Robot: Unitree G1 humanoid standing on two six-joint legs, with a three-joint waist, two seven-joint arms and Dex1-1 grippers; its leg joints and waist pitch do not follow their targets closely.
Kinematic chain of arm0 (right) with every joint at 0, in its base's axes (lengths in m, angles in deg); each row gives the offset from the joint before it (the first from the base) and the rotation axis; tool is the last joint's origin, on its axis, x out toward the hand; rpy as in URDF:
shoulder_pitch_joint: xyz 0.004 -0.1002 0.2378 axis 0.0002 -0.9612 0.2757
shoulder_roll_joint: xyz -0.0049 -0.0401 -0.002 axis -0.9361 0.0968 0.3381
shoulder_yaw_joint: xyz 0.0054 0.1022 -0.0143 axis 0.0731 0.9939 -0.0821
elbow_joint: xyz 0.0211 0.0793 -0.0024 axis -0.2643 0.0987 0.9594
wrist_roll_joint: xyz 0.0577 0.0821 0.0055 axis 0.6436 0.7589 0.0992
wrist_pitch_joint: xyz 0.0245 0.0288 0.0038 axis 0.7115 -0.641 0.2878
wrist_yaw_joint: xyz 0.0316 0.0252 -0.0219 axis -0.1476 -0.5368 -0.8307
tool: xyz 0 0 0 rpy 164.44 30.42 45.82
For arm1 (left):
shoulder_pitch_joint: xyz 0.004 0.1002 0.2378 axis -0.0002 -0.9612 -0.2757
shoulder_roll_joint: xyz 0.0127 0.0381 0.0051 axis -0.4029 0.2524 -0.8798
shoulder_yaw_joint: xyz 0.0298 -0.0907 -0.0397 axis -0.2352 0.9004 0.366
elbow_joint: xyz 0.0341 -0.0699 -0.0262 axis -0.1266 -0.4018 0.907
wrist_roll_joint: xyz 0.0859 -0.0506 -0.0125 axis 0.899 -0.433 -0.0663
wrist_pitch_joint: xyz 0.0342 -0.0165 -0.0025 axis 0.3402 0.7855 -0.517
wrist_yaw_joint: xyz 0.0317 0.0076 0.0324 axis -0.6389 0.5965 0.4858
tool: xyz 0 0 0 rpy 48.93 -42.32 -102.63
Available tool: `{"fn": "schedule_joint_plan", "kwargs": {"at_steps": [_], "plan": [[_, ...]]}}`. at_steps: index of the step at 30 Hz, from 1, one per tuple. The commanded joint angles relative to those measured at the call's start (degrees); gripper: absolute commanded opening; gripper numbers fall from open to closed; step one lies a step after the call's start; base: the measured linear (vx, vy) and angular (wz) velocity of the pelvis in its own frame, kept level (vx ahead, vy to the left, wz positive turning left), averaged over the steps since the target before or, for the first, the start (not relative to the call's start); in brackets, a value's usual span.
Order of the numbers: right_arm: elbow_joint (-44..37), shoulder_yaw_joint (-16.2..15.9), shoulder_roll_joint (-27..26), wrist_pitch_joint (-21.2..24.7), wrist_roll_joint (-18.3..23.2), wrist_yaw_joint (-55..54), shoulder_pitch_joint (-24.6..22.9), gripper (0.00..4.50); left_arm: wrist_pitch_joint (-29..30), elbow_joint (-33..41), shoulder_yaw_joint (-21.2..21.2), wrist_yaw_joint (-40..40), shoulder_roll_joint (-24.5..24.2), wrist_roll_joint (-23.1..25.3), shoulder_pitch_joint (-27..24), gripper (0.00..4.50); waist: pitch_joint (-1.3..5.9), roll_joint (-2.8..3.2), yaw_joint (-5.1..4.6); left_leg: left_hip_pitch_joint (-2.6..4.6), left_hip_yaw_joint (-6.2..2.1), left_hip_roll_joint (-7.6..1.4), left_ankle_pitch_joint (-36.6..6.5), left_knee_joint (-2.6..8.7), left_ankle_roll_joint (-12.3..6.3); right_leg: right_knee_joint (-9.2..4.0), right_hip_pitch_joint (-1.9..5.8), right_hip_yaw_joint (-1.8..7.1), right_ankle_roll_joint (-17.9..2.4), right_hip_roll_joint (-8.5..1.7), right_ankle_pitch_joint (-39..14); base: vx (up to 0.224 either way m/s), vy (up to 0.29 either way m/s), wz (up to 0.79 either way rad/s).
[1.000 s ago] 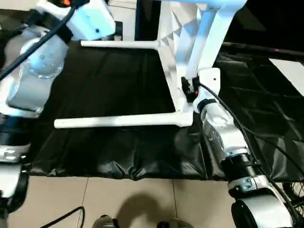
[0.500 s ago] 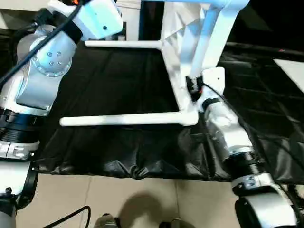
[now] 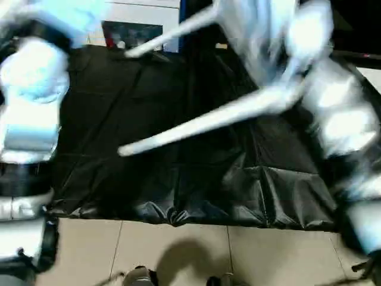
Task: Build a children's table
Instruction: Flip table
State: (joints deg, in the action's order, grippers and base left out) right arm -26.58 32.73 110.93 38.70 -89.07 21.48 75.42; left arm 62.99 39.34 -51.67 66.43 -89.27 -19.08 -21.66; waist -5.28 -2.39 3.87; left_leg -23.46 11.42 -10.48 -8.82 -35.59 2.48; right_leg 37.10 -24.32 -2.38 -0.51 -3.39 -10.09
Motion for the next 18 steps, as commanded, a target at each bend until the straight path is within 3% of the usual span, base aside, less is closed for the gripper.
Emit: {"fn": "schedule_joint_plan", "kwargs": {"at_steps": [1, 4, 5, 6, 7, 9, 10, 11, 13, 14, 18], "plan": [[-1.16, 4.85, 4.34, -1.67, -0.51, -1.17, 3.95, 1.93, 5.10, -1.12, 5.78, 2.66, 1.42, -5.07, -2.42, 2.50, 5.52, -0.67, -0.03, 1.83, -0.98, -2.13, -10.79, 3.05, 0.78, -4.07, 2.81, 2.40, -9.84, -3.84, -12.02, 0.000, 0.000, 0.00], [-0.80, 4.55, 6.90, -1.72, -0.82, 1.30, 9.02, 1.91, 6.93, 1.43, 8.97, 2.70, 4.05, -9.69, -6.08, 2.32, 5.41, -0.72, -0.31, 1.66, -1.15, -2.32, -12.00, 3.13, 0.93, -4.17, 2.72, 2.27, -9.58, -3.81, -13.16, 0.000, 0.000, 0.00], [-1.02, 4.03, 7.76, -1.81, -1.17, 2.65, 10.73, 1.91, 7.83, 2.62, 10.10, 2.70, 5.38, -11.37, -8.35, 2.29, 5.40, -1.01, -0.46, 1.78, -1.01, -2.33, -12.32, 3.07, 0.85, -4.40, 2.46, 2.29, -9.30, -3.61, -13.42, 0.000, 0.000, 0.00], [-1.33, 3.12, 8.65, -0.85, -1.22, 5.17, 12.67, 1.91, 9.38, 4.25, 11.05, 2.99, 7.26, -12.05, -12.15, 2.27, 5.52, -0.82, -0.67, 1.72, -1.22, -2.47, -12.39, 3.10, 1.10, -4.03, 2.59, 2.22, -9.60, -3.70, -12.63, 0.000, 0.000, 0.00], [-1.33, 3.12, 8.65, -0.85, -1.22, 5.17, 12.67, 1.91, 9.38, 4.25, 11.05, 2.99, 7.26, -12.05, -12.15, 2.24, 5.41, -1.16, -0.88, 1.63, -1.25, -2.63, -12.74, 3.08, 0.87, -4.18, 2.62, 2.23, -9.57, -3.70, -12.21, 0.000, 0.000, 0.00], [-1.73, 1.83, 9.29, 0.63, -0.84, 8.64, 13.52, 1.91, 10.60, 5.65, 11.22, 3.21, 8.61, -11.51, -15.12, 2.21, 5.37, -1.29, -1.06, 1.64, -1.20, -2.58, -13.16, 3.03, 0.40, -4.27, 2.60, 2.26, -9.21, -3.62, -12.66, 0.000, 0.000, 0.00], [-1.89, 1.27, 9.50, 1.07, -0.61, 10.11, 13.52, 1.91, 10.91, 6.09, 11.15, 3.20, 8.92, -11.22, -15.75, 2.18, 5.22, -1.14, -0.97, 1.95, -1.09, -2.57, -14.34, 2.95, 0.37, -4.56, 2.10, 2.36, -8.86, -3.57, -14.10, 0.000, 0.000, 0.00], [-1.60, 0.53, 9.61, 0.88, -1.22, 10.74, 13.34, 1.91, 11.27, 6.77, 10.41, 2.89, 9.12, -10.69, -16.53, 2.18, 5.15, -1.51, -0.87, 2.13, -1.14, -2.68, -15.28, 3.02, 0.49, -4.71, 1.98, 2.30, -8.52, -3.65, -16.03, 0.000, 0.000, 0.00], [-1.18, -0.42, 9.26, 0.85, -1.20, 12.36, 12.80, 1.91, 11.26, 7.15, 9.28, 2.62, 9.37, -10.21, -17.14, 2.12, 4.95, -1.31, -0.95, 2.36, -1.28, -2.77, -17.58, 3.17, 1.63, -5.00, 1.64, 2.26, -7.74, -3.57, -18.37, 0.000, 0.000, 0.00], [-0.68, -1.26, 8.70, 0.37, -1.66, 13.14, 12.24, 2.47, 11.40, 7.49, 7.83, 2.46, 8.95, -9.77, -17.53, 2.10, 5.05, -1.61, -0.99, 2.54, -1.39, -2.80, -19.08, 3.30, 2.36, -5.07, 1.51, 2.19, -7.16, -3.46, -19.15, 0.000, 0.000, 0.00], [-0.96, -1.29, 7.92, 0.37, -0.94, 14.06, 12.12, 2.66, 11.36, 7.73, 7.30, 2.36, 8.32, -9.20, -17.52, 2.04, 5.12, -1.72, -1.20, 2.79, -1.71, -2.74, -23.17, 3.44, 3.80, -5.15, 1.12, 2.11, -6.02, -3.43, -20.66, 0.000, 0.000, 0.00]]}}
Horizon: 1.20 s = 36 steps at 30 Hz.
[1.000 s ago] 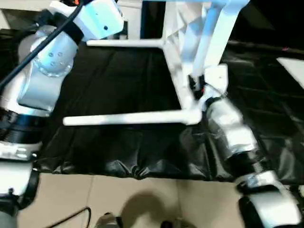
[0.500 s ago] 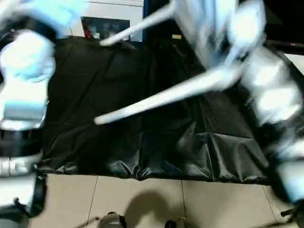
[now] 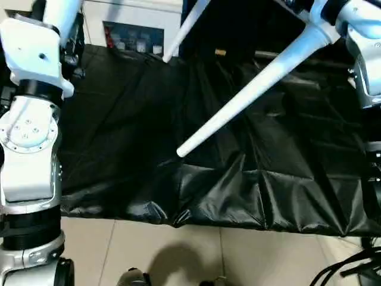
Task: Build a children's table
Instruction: Flip table
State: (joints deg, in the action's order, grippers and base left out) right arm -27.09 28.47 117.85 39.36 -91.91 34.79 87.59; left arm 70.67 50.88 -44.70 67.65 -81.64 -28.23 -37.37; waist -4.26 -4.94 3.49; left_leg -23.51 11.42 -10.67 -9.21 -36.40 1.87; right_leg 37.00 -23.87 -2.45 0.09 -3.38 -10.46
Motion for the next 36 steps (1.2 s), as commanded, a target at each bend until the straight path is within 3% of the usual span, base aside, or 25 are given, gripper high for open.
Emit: {"fn": "schedule_joint_plan", "kwargs": {"at_steps": [1, 4, 5, 6, 9, 13, 17, 18, 19, 20, 22, 24, 25, 26, 28, 29, 32, 36], "plan": [[-0.57, 3.07, 0.90, -0.33, 2.27, 1.31, 0.00, 2.95, 3.64, -3.94, 0.38, 1.12, 0.62, 0.13, -1.69, 2.01, 4.17, 0.99, -0.73, 2.99, -1.78, -2.41, -23.65, 4.17, 4.36, -5.14, 0.57, 2.20, -6.33, -3.48, -20.98, 0.000, 0.000, 0.00], [-1.07, 3.31, 0.80, -0.49, 2.72, 2.01, 0.00, 3.08, 3.38, -4.39, 0.47, 1.00, 0.44, 0.18, -1.45, 1.96, 4.11, 1.09, -0.71, 3.01, -1.82, -2.34, -24.72, 4.17, 4.62, -5.37, 0.36, 2.22, -6.24, -3.44, -21.63, 0.000, 0.000, 0.00], [-1.77, 3.54, 0.72, -0.81, 3.21, 2.87, -0.19, 3.14, 3.12, -4.72, 0.32, 0.82, 0.05, 0.38, -1.27, 1.92, 4.19, 1.05, -0.79, 2.72, -2.00, -2.35, -24.64, 4.30, 4.73, -5.18, 0.70, 2.15, -6.28, -3.51, -21.51, 0.000, 0.000, 0.00], [-2.55, 3.68, 0.63, -1.21, 3.75, 3.60, -0.55, 3.26, 2.96, -5.04, 0.28, 0.70, -0.18, 0.40, -1.12, 1.88, 4.21, 1.47, -0.72, 2.64, -2.07, -2.30, -24.64, 4.33, 4.72, -5.21, 0.77, 2.15, -6.25, -3.56, -21.37, 0.000, 0.000, 0.00], [-4.81, 4.13, 0.30, -2.75, 5.36, 5.37, -1.74, 3.45, 2.66, -5.74, 0.06, 0.63, -0.67, 0.29, -0.71, 1.80, 4.48, 1.35, -0.59, 2.63, -1.98, -2.42, -23.37, 4.35, 4.37, -5.06, 0.80, 2.20, -6.71, -3.53, -18.13, 0.000, 0.000, 0.00], [-8.28, 6.69, -1.88, -5.10, 11.33, 6.66, -3.21, 3.86, 2.19, -6.90, -0.54, 0.52, -0.96, 0.49, 0.08, 1.69, 4.67, 1.57, -0.52, 2.46, -1.93, -2.50, -21.37, 4.32, 3.70, -4.70, 1.12, 2.21, -8.08, -3.61, -15.02, 0.000, 0.000, 0.00], [-11.39, 10.31, -4.64, -8.54, 16.62, 7.46, -3.78, 3.91, 1.80, -7.74, -1.16, 0.40, -1.13, 0.69, 0.47, 1.69, 4.79, 1.69, -0.43, 2.46, -1.87, -2.64, -19.81, 4.44, 3.46, -4.40, 1.30, 2.15, -8.81, -3.56, -12.10, 0.000, 0.000, 0.00], [-11.74, 10.63, -4.92, -8.76, 17.22, 7.58, -3.81, 4.20, 1.76, -7.84, -1.20, 0.41, -1.13, 0.71, 0.51, 1.68, 4.78, 1.75, -0.43, 2.51, -1.79, -2.62, -19.65, 4.42, 3.30, -4.39, 1.28, 2.18, -8.96, -3.57, -11.73, 0.000, 0.000, 0.00], [-14.80, 12.25, -6.34, -7.81, 21.59, 8.84, -4.22, 4.27, 1.58, -8.20, -1.37, 0.48, -1.22, 0.91, 0.65, 1.68, 4.75, 1.74, -0.42, 2.53, -1.76, -2.59, -19.50, 4.46, 3.24, -4.42, 1.37, 2.16, -8.95, -3.52, -11.62, 0.000, 0.000, 0.00], [-14.80, 12.25, -6.34, -7.81, 21.59, 8.84, -4.22, 4.28, 1.58, -8.20, -1.37, 0.48, -1.22, 0.91, 0.65, 1.68, 4.64, 1.79, -0.40, 2.54, -1.83, -2.59, -20.01, 4.55, 3.24, -4.50, 1.29, 2.15, -8.57, -3.48, -12.41, 0.000, 0.000, 0.00], [-18.17, 13.24, -7.32, -5.88, 25.76, 10.08, -5.35, 4.42, 1.35, -8.46, -1.52, 0.72, -1.32, 1.12, 0.67, 1.68, 4.58, 1.63, -0.43, 2.64, -1.89, -2.62, -20.66, 4.65, 3.38, -4.64, 1.32, 2.13, -8.14, -3.57, -13.98, 0.000, 0.000, 0.00], [-22.41, 12.18, -7.42, -0.20, 28.80, 11.65, -9.31, 4.42, 1.05, -8.69, -1.61, 0.94, -1.51, 1.35, 0.57, 1.68, 4.38, 1.46, -0.34, 2.77, -1.93, -2.70, -21.21, 4.81, 3.46, -4.87, 1.18, 2.15, -7.43, -3.56, -15.75, 0.000, 0.000, 0.00], [-26.33, 9.46, -7.76, 3.42, 28.98, 11.86, -15.63, 4.48, 0.84, -8.86, -1.40, 0.96, -1.77, 1.38, 0.35, 1.68, 4.38, 1.59, -0.34, 2.71, -2.04, -2.70, -20.86, 4.99, 3.86, -4.91, 1.28, 2.20, -6.89, -3.46, -15.56, 0.000, 0.000, 0.00], [-27.95, 8.44, -8.65, 4.05, 29.65, 11.53, -19.44, 4.50, 0.77, -8.89, -1.32, 0.98, -1.94, 1.34, 0.20, 1.68, 4.11, 1.69, -0.37, 2.84, -2.10, -2.70, -22.25, 5.30, 4.44, -5.27, 1.07, 2.24, -6.38, -3.50, -16.77, 0.000, 0.000, 0.00], [-28.72, 7.45, -9.49, 4.29, 29.81, 11.36, -23.12, 4.50, 0.70, -8.91, -1.29, 0.99, -2.05, 1.29, 0.09, 1.68, 4.38, 1.54, -0.76, 3.14, -2.46, -2.57, -25.61, 5.32, 5.71, -5.57, 1.05, 2.03, -6.02, -3.68, -20.65, 0.000, 0.000, 0.00], [-28.52, 6.58, -9.71, 4.08, 29.16, 11.48, -25.31, 4.50, 0.61, -8.92, -1.28, 0.95, -2.10, 1.26, 0.01, 1.68, 4.59, 1.14, -0.84, 3.05, -2.55, -2.57, -25.95, 5.21, 5.94, -5.65, 1.19, 1.98, -5.96, -3.87, -21.45, 0.000, 0.000, 0.00], [-27.31, 4.28, -10.45, 4.06, 27.66, 11.80, -31.91, 4.50, 0.27, -9.03, -1.25, 0.78, -2.23, 1.14, -0.15, 1.68, 4.27, 1.37, -0.78, 3.28, -2.58, -2.54, -27.71, 5.14, 5.78, -6.26, 0.70, 2.02, -5.37, -3.93, -24.27, 0.000, 0.000, 0.00], [-21.74, 2.38, -11.26, 3.81, 24.80, 11.33, -40.38, 4.50, -0.11, -8.99, -1.44, 0.04, -2.62, 0.83, -0.80, 1.68, 4.45, 1.31, -0.93, 3.06, -2.75, -2.54, -27.66, 5.17, 5.56, -6.27, 0.88, 1.96, -5.82, -3.98, -23.23, 0.000, 0.000, 0.00]]}}
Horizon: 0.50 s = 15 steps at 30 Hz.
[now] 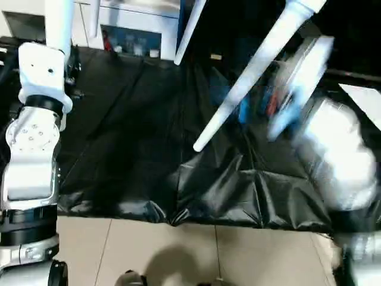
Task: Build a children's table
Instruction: Flip table
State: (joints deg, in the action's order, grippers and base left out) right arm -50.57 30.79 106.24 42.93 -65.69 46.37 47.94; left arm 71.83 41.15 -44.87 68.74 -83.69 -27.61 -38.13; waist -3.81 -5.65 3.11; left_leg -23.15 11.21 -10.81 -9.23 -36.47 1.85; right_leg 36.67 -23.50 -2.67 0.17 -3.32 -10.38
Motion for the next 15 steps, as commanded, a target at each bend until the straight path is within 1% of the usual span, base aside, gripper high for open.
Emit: {"fn": "schedule_joint_plan", "kwargs": {"at_steps": [1, 2, 3, 5, 7, 9, 10, 11, 12, 13, 14, 15], "plan": [[2.15, -0.13, 0.48, 0.36, -2.16, -0.58, -1.57, 4.50, -1.27, 0.81, -1.29, -1.09, -0.61, 0.17, -0.13, 1.68, 4.00, 1.84, -0.55, 2.64, -2.50, -2.39, -27.52, 5.23, 5.50, -5.98, 0.54, 2.17, -6.04, -4.00, -23.17, 0.000, 0.000, 0.00], [3.63, -0.12, 0.53, 1.68, -3.02, -1.47, -4.36, 4.50, -1.35, 1.10, -1.28, -1.15, -0.68, -0.02, -0.53, 1.68, 4.06, 1.77, -0.61, 2.51, -2.46, -2.40, -26.81, 5.21, 5.22, -5.83, 0.71, 2.25, -6.49, -4.06, -22.19, 0.000, 0.000, 0.00], [3.63, -0.12, 0.53, 1.68, -3.02, -1.47, -4.36, 4.50, -1.35, 1.10, -1.28, -1.15, -0.68, -0.02, -0.53, 1.68, 3.99, 1.85, -0.57, 2.53, -2.45, -2.43, -26.66, 5.27, 5.16, -5.84, 0.68, 2.26, -6.58, -4.02, -22.01, 0.000, 0.000, 0.00], [4.92, -0.65, 1.01, 2.43, -4.41, -2.47, -6.43, 4.50, -1.39, 1.31, -1.19, -1.24, -0.77, -0.16, -0.89, 1.68, 4.03, 1.83, -0.70, 2.54, -2.37, -2.46, -26.23, 5.23, 5.00, -5.72, 0.68, 2.29, -6.90, -3.99, -21.16, 0.000, 0.000, 0.00], [6.68, -0.24, 0.72, 3.30, -4.95, -4.35, -7.23, 4.50, -1.50, 1.21, -1.22, -1.28, -0.84, -0.15, -1.08, 1.68, 3.97, 1.82, -0.77, 2.61, -2.35, -2.41, -26.35, 5.17, 4.95, -5.79, 0.59, 2.29, -6.99, -4.00, -21.53, 0.000, 0.000, 0.00], [8.42, 0.37, 0.09, 3.65, -5.16, -5.93, -6.86, 4.50, -1.58, 1.00, -1.24, -1.30, -0.90, -0.13, -1.11, 1.68, 3.92, 1.85, -0.93, 2.70, -2.36, -2.35, -27.03, 5.10, 5.05, -5.94, 0.50, 2.21, -6.94, -4.00, -22.67, 0.000, 0.000, 0.00], [13.73, 2.15, -1.96, 2.99, -5.64, -9.76, -4.36, 4.50, -1.46, 0.98, -1.25, -1.44, -1.17, -0.15, -1.27, 1.68, 3.95, 2.17, -1.05, 2.76, -2.45, -2.31, -27.44, 5.00, 5.32, -5.86, 0.29, 2.21, -7.12, -4.11, -22.95, 0.000, 0.000, 0.00], [16.22, 3.00, -2.90, 2.39, -5.94, -11.49, -3.04, 4.50, -1.40, 1.04, -1.25, -1.50, -1.29, -0.17, -1.36, 1.68, 3.99, 2.07, -1.44, 2.69, -2.65, -2.25, -28.23, 5.06, 5.66, -5.85, 0.45, 1.98, -7.27, -4.00, -23.65, 0.000, 0.000, 0.00], [21.29, 4.49, -4.45, 0.63, -5.20, -12.52, 0.09, 4.50, -1.19, 1.13, -1.35, -1.69, -1.52, -0.10, -1.44, 1.68, 4.00, 2.17, -1.43, 2.80, -2.64, -2.24, -28.59, 5.01, 5.81, -5.83, 0.32, 1.99, -7.30, -3.99, -23.68, 0.000, 0.000, 0.00], [22.78, 4.84, -4.88, 0.12, -4.87, -12.27, 1.07, 4.50, -1.12, 1.18, -1.36, -1.76, -1.59, -0.09, -1.47, 1.68, 4.04, 2.09, -1.64, 2.79, -2.65, -2.21, -29.16, 4.90, 5.88, -5.72, 0.21, 1.98, -7.62, -4.14, -23.86, 0.000, 0.000, 0.00], [29.32, 6.09, -6.66, -2.53, -3.47, -10.30, 5.46, 4.50, -0.80, 1.41, -1.46, -2.15, -1.89, -0.02, -1.60, 1.68, 4.10, 2.27, -1.86, 2.73, -2.80, -2.25, -29.98, 4.84, 6.03, -5.67, 0.31, 1.89, -7.78, -4.28, -24.16, 0.000, 0.000, 0.00], [29.72, 6.11, -6.75, -2.75, -3.43, -10.11, 5.75, 4.50, -0.77, 1.44, -1.47, -2.19, -1.92, -0.01, -1.62, 1.68, 4.11, 2.25, -1.92, 2.67, -2.85, -2.25, -29.77, 4.88, 6.00, -5.62, 0.44, 1.86, -7.93, -4.24, -23.74, 0.000, 0.000, 0.00]]}}
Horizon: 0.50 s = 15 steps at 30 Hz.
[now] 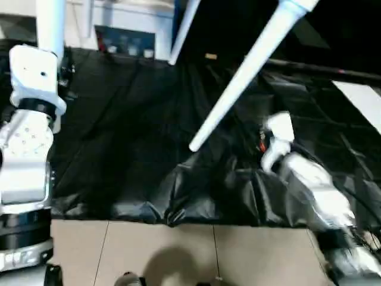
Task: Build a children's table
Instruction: Flip table
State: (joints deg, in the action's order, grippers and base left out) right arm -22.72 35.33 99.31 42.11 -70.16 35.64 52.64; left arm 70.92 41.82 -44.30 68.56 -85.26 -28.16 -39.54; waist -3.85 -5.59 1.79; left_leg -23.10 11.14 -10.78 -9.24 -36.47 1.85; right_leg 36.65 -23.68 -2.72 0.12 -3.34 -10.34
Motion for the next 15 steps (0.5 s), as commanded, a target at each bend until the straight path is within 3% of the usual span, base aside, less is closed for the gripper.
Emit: {"fn": "schedule_joint_plan", "kwargs": {"at_steps": [1, 2, 3, 5, 7, 8, 10, 12, 13, 15], "plan": [[6.19, 1.57, -0.88, -4.36, 1.40, 2.91, 4.31, 4.50, 0.48, 1.12, -2.05, -2.50, -0.75, 0.57, -0.43, 1.68, 3.84, 2.72, -0.27, 2.59, -2.75, -2.34, -30.26, 5.07, 5.98, -5.57, 0.38, 1.95, -8.11, -4.19, -23.03, 0.000, 0.000, 0.00], [8.74, 1.45, -1.31, -5.90, 1.39, 4.38, 6.21, 4.50, 0.78, 1.42, -2.04, -2.80, -1.02, 0.60, -0.66, 1.68, 3.84, 2.55, -0.38, 2.60, -2.73, -2.35, -30.37, 5.11, 5.88, -5.60, 0.45, 1.94, -8.17, -4.11, -22.79, 0.000, 0.000, 0.00], [13.91, 1.94, -2.20, -8.06, 1.85, 6.65, 10.15, 4.50, 1.24, 1.94, -2.04, -3.39, -1.62, 0.67, -1.10, 1.68, 3.70, 2.82, -0.10, 2.76, -2.69, -2.39, -30.65, 5.16, 5.84, -5.54, 0.28, 2.01, -8.52, -4.17, -22.01, 0.000, 0.000, 0.00], [16.91, 2.53, -2.65, -8.82, 2.25, 7.46, 12.53, 4.50, 1.49, 2.21, -2.01, -3.76, -2.02, 0.69, -1.32, 1.68, 3.44, 3.22, 0.23, 2.74, -2.69, -2.45, -30.72, 5.23, 5.51, -5.23, 0.33, 2.02, -10.00, -4.27, -20.79, 0.000, 0.000, 0.00], [23.02, 3.56, -3.30, -10.36, 1.90, 8.25, 17.13, 4.50, 1.79, 2.63, -2.06, -4.31, -2.77, 0.66, -1.74, 1.68, 3.38, 3.28, 0.36, 2.65, -2.68, -2.47, -29.85, 5.30, 5.32, -5.04, 0.58, 2.01, -10.99, -4.29, -19.56, 0.000, 0.000, 0.00], [25.38, 3.89, -3.54, -10.95, 1.52, 8.93, 18.79, 4.50, 1.85, 2.76, -2.13, -4.51, -3.13, 0.65, -1.89, 1.68, 3.10, 3.00, 0.60, 2.57, -2.59, -2.48, -29.47, 5.39, 5.15, -5.04, 0.46, 2.01, -11.06, -4.25, -19.34, 0.000, 0.000, 0.00], [31.30, 4.10, -4.05, -12.63, 0.00, 11.25, 22.90, 4.50, 2.01, 3.12, -2.22, -4.87, -3.88, 0.60, -2.20, 1.68, 3.25, 3.37, 0.84, 2.51, -2.46, -2.54, -28.29, 5.28, 5.00, -4.58, 0.61, 2.13, -11.87, -4.36, -17.70, 0.000, 0.000, 0.00], [32.24, 4.15, -4.13, -12.93, -0.22, 11.81, 23.51, 4.50, 2.03, 3.16, -2.21, -4.90, -3.93, 0.55, -2.23, 1.68, 3.19, 3.41, 1.10, 2.40, -2.26, -2.55, -26.76, 5.38, 4.59, -4.62, 0.81, 2.14, -12.25, -4.29, -16.17, 0.000, 0.000, 0.00], [33.34, 4.02, -4.31, -13.17, -0.35, 12.86, 24.29, 4.50, 2.12, 3.28, -2.10, -5.09, -4.05, 0.48, -2.34, 1.68, 3.03, 2.95, 1.37, 2.31, -2.20, -2.61, -25.75, 5.48, 4.20, -4.58, 0.87, 2.15, -12.34, -4.37, -15.53, 0.000, 0.000, 0.00], [34.14, 3.71, -4.51, -13.33, -0.44, 14.34, 24.87, 4.50, 2.24, 3.39, -2.10, -5.40, -4.27, 0.47, -2.48, 1.68, 3.09, 3.02, 1.60, 2.17, -2.16, -2.60, -24.31, 5.54, 3.89, -4.41, 1.09, 2.17, -12.51, -4.38, -14.56, 0.000, 0.000, 0.00]]}}
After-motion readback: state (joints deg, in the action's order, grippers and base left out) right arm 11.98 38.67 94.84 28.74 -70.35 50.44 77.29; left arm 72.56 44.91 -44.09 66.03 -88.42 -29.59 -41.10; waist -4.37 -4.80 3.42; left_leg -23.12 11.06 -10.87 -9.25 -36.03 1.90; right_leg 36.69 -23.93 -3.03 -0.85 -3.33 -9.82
